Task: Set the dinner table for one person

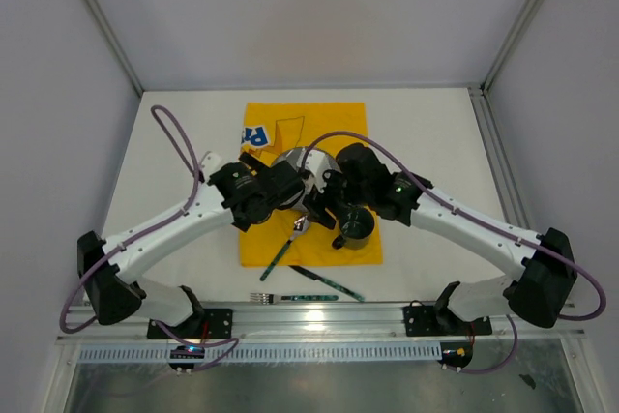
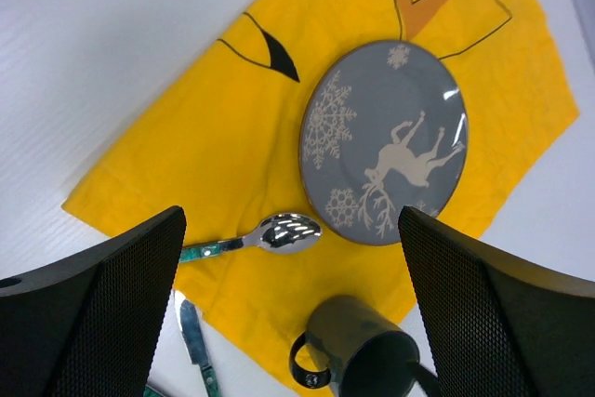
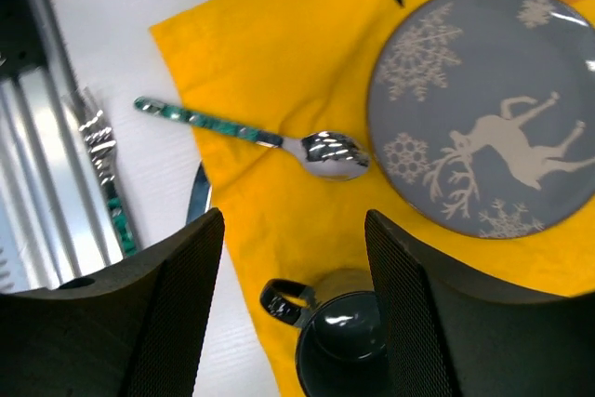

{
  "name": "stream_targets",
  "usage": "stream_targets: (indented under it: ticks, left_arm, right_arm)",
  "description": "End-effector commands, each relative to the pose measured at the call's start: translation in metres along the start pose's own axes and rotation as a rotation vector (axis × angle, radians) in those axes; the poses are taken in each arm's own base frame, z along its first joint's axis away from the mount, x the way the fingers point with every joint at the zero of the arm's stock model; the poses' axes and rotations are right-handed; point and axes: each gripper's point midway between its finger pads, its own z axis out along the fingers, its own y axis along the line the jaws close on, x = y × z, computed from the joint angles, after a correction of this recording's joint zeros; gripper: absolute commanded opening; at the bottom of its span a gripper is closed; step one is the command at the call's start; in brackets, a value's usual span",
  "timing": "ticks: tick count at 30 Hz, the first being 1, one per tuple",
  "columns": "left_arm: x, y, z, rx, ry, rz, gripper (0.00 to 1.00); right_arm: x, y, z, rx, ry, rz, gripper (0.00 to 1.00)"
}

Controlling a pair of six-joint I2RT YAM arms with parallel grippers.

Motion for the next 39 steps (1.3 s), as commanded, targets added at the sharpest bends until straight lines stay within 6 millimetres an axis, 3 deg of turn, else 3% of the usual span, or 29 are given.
stream_targets:
  ticks: [1,2,5,9,11,12,16,18,19,20,21,23,24,27,31,39]
  left_arm:
    - [-0.065,0.047,-0.007,-0.095,-0.213,-0.032,0.99]
    - [-0.070,0.047,-0.008,-0.087,-0.221,-0.038,0.99]
    - [-0.080,0.049,-0.005,-0.086,-0.253,-0.039,0.99]
    - [-0.072,0.057,-0.002,-0.114,-0.221,-0.040,0.99]
    - [-0.052,0.063,0.002,-0.150,-0.143,-0.014,0.99]
    - [-0.040,0.068,0.008,-0.165,-0.111,0.017,0.99]
    - [0.029,0.061,0.023,-0.182,0.123,0.185,0.99]
    - [0.050,0.054,0.021,-0.150,0.232,0.418,0.99]
    - [0.073,0.054,0.023,-0.174,0.319,0.524,0.99]
    - [0.082,0.056,0.021,-0.193,0.376,0.607,0.99]
    - [0.086,0.045,0.016,-0.147,0.425,0.752,0.99]
    - [0.098,0.047,0.018,-0.205,0.462,0.920,0.97]
    - [0.099,0.048,0.019,-0.197,0.469,1.029,0.97]
    - [0.112,0.048,0.014,-0.164,0.524,1.130,0.97]
    - [0.119,0.044,0.005,-0.056,0.587,1.131,0.97]
    - [0.117,0.092,-0.003,-0.059,0.674,1.087,0.97]
  right_arm:
    - [-0.011,0.046,-0.003,-0.254,-0.068,-0.152,0.66]
    - [-0.018,0.048,-0.004,-0.263,-0.075,-0.144,0.67]
    - [-0.005,0.051,0.005,-0.301,0.018,-0.100,0.66]
    - [0.008,0.045,0.013,-0.270,0.097,-0.045,0.66]
    - [0.011,0.035,0.016,-0.197,0.079,-0.020,0.66]
    - [-0.013,0.029,0.009,-0.144,-0.025,-0.003,0.66]
    - [-0.038,-0.005,-0.015,0.098,-0.169,0.081,0.72]
    - [-0.043,-0.023,-0.029,0.213,-0.172,0.099,0.72]
    - [-0.045,-0.030,-0.034,0.254,-0.172,0.107,0.72]
    - [-0.046,-0.041,-0.040,0.320,-0.173,0.117,0.72]
    - [-0.044,-0.052,-0.046,0.392,-0.164,0.119,0.72]
    - [-0.042,-0.058,-0.051,0.428,-0.154,0.111,0.72]
    - [-0.041,-0.059,-0.052,0.440,-0.151,0.108,0.72]
    - [-0.041,-0.059,-0.055,0.442,-0.156,0.101,0.72]
    - [-0.037,-0.061,-0.060,0.464,-0.165,0.108,0.72]
    - [-0.033,-0.061,-0.064,0.476,-0.177,0.114,0.72]
